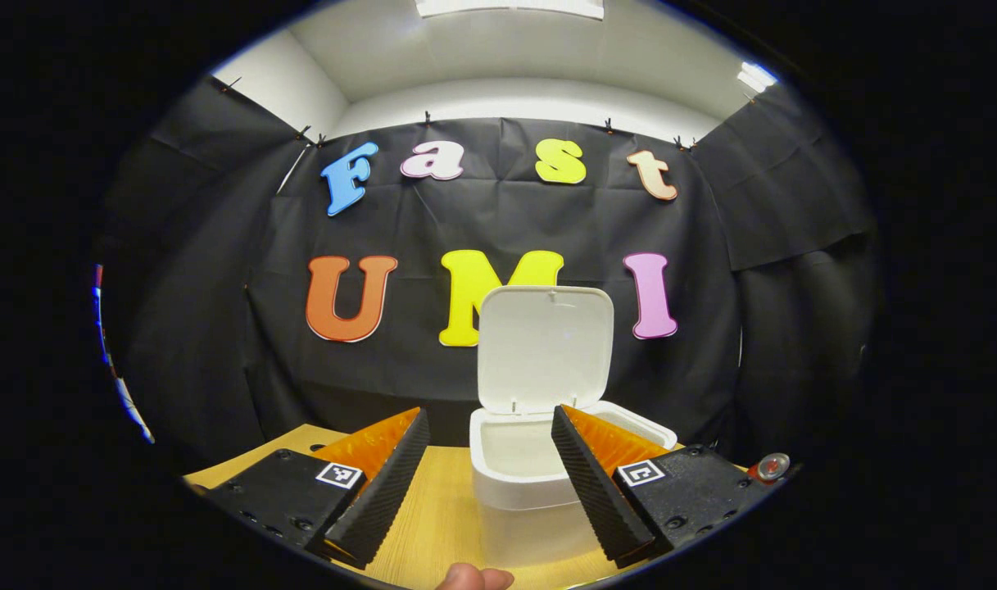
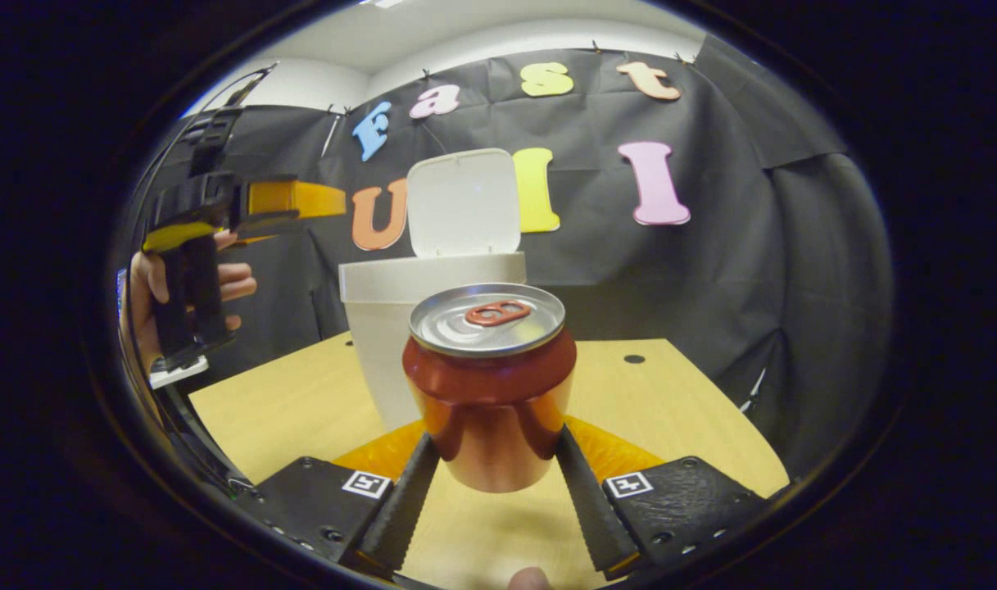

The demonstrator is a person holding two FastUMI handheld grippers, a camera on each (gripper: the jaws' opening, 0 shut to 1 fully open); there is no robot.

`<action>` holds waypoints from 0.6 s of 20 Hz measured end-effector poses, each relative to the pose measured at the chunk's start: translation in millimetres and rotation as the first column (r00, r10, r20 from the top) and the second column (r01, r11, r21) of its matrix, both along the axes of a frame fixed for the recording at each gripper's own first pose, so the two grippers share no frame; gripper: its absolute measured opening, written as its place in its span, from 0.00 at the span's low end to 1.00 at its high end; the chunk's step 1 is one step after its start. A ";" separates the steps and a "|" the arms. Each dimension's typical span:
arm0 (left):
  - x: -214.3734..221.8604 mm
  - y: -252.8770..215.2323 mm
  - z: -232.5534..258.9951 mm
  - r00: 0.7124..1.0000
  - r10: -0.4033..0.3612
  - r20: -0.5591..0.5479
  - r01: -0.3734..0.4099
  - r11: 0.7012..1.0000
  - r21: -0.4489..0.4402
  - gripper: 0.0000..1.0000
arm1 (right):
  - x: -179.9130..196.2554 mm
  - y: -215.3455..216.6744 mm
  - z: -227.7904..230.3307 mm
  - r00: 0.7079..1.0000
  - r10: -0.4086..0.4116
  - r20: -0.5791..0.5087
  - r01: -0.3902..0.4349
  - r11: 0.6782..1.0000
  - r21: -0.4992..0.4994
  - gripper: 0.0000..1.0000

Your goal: Press the lid of the desktop garbage bin to open it, pick up the crumpled paper on the desktop and throw it into the bin, then pick up the pop can on the desktop and drop it into the bin, and finally close the garbage bin lid.

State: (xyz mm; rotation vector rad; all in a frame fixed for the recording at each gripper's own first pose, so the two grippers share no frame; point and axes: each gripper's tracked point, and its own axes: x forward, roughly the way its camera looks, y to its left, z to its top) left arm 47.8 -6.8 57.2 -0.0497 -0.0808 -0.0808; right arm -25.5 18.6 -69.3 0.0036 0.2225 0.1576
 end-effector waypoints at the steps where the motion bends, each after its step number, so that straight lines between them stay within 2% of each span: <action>1: -3.6 6.7 -3.3 1.000 0.012 -0.005 -0.012 1.000 0.002 0.96 | 2.7 5.0 12.5 1.000 0.017 0.017 -0.017 1.000 0.002 0.80; 7: -23.9 38.4 -13.2 0.998 0.061 0.006 -0.061 0.996 0.067 0.97 | 26.2 38.3 85.0 0.990 0.111 0.085 -0.110 0.994 -0.009 0.80; 12: -34.6 57.3 -26.7 0.996 0.093 -0.009 -0.092 0.992 0.087 0.97 | 51.0 74.2 120.8 0.976 0.208 0.065 -0.211 0.977 0.037 0.80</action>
